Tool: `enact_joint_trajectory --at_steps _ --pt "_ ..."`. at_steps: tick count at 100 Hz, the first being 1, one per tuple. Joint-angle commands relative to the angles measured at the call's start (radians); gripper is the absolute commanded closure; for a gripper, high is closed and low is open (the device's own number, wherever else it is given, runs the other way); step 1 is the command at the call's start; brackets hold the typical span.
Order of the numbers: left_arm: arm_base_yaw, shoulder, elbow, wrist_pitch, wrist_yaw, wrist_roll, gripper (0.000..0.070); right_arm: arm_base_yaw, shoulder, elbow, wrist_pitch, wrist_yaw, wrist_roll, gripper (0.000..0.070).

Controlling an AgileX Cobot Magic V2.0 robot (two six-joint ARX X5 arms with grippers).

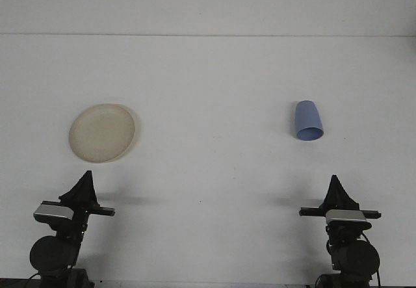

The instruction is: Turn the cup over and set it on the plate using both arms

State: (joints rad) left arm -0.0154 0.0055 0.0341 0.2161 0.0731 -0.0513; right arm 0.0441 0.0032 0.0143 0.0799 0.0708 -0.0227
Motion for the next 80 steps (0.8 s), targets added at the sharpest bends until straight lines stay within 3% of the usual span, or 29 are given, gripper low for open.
enact_joint_trajectory --at_steps 1,40,80 --pt "0.001 -0.002 -0.019 0.010 -0.005 -0.005 0.0688 0.001 -0.002 -0.002 0.010 0.000 0.000 0.0700" --pt "0.001 -0.002 -0.019 0.010 -0.005 -0.005 0.0688 0.002 -0.002 0.039 0.009 -0.003 0.000 0.0700" --pt "0.001 -0.002 -0.019 0.010 -0.005 -0.006 0.0688 0.003 0.211 0.473 -0.378 -0.003 0.000 0.0700"
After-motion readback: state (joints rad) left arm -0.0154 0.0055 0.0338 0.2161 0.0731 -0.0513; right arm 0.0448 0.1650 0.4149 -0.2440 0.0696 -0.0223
